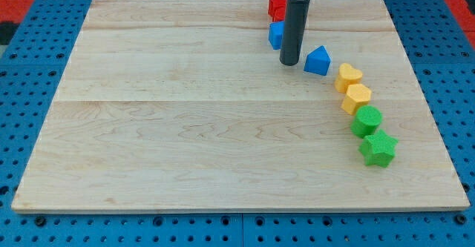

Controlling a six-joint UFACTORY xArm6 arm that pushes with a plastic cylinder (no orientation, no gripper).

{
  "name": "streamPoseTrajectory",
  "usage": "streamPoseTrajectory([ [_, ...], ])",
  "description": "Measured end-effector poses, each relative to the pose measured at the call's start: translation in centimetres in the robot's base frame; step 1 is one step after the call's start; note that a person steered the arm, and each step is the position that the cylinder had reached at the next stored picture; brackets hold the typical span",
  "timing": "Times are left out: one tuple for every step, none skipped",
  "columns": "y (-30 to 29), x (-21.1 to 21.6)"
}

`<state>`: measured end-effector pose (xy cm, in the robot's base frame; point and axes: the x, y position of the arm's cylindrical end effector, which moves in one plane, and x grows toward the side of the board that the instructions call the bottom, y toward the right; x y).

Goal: Push the blue triangle towards the top of the yellow heart

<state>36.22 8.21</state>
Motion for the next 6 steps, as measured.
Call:
streamPoseTrajectory([
  [0.3, 0.7],
  [0.6, 0.3],
  [2.1, 0.3],
  [3.1, 0.3],
  [4.0, 0.3],
  [4.9, 0.3],
])
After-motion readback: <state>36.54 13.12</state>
